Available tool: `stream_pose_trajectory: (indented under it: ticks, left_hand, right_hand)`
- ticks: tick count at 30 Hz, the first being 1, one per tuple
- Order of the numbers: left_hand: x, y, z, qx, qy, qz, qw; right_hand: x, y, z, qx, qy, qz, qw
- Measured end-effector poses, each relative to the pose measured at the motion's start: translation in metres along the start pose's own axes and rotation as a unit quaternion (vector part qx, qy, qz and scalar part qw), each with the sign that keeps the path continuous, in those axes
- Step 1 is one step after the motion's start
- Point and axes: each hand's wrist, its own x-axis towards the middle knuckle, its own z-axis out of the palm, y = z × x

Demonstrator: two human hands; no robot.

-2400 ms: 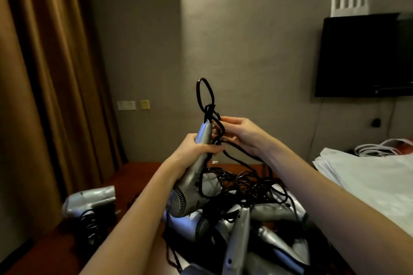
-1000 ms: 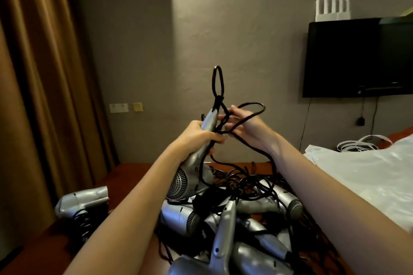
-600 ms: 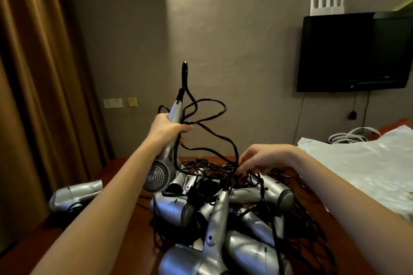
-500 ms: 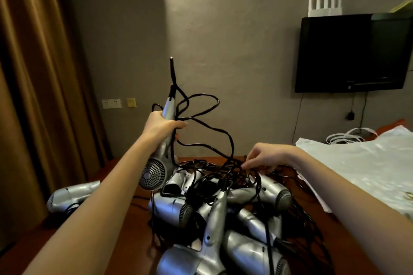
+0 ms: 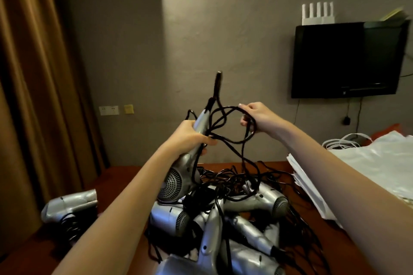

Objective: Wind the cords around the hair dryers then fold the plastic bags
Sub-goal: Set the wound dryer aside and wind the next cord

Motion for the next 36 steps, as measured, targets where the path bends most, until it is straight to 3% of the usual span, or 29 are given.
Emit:
stream_pose_trajectory:
  ticks: [7, 10, 12, 15, 17, 21, 24, 27, 31, 32, 36]
  left_hand:
    - [0.013, -0.013, 0.009, 0.132, 0.002, 0.005, 0.991]
    - [0.016, -0.019, 0.021, 0.237, 0.009, 0.038, 0.971]
    - [0.018, -0.019, 0.030, 0.282, 0.007, 0.065, 0.957]
    - [0.021, -0.018, 0.042, 0.328, -0.009, 0.098, 0.940]
    - [0.022, -0.017, 0.046, 0.349, -0.012, 0.105, 0.931]
    - [0.026, -0.018, 0.051, 0.408, -0.017, 0.121, 0.905]
    - [0.030, -0.024, 0.051, 0.442, -0.016, 0.138, 0.886]
    - [0.030, -0.026, 0.050, 0.466, -0.003, 0.154, 0.871]
    - [0.024, -0.021, 0.058, 0.495, -0.011, 0.193, 0.847]
    - [0.022, -0.019, 0.060, 0.499, -0.011, 0.207, 0.841]
    - [0.024, -0.027, 0.061, 0.493, -0.061, 0.214, 0.841]
  right_hand:
    - [-0.010, 0.011, -0.014, -0.107, 0.042, -0.029, 0.993]
    - [-0.015, 0.033, -0.011, -0.235, 0.039, -0.014, 0.971]
    - [-0.024, 0.042, 0.001, -0.267, 0.097, -0.092, 0.954]
    - [-0.041, 0.041, 0.017, -0.188, 0.214, -0.283, 0.916]
    - [-0.050, 0.034, 0.019, -0.140, 0.239, -0.337, 0.900]
    - [-0.059, 0.023, 0.013, -0.186, 0.161, -0.338, 0.909]
    - [-0.055, 0.023, 0.008, -0.373, 0.068, -0.226, 0.897]
    - [-0.048, 0.035, 0.011, -0.533, 0.012, -0.113, 0.838]
    - [-0.042, 0.046, 0.031, -0.625, 0.042, -0.197, 0.755]
    - [-0.040, 0.049, 0.034, -0.617, 0.031, -0.214, 0.756]
    - [-0.037, 0.063, 0.035, -0.507, -0.032, -0.163, 0.846]
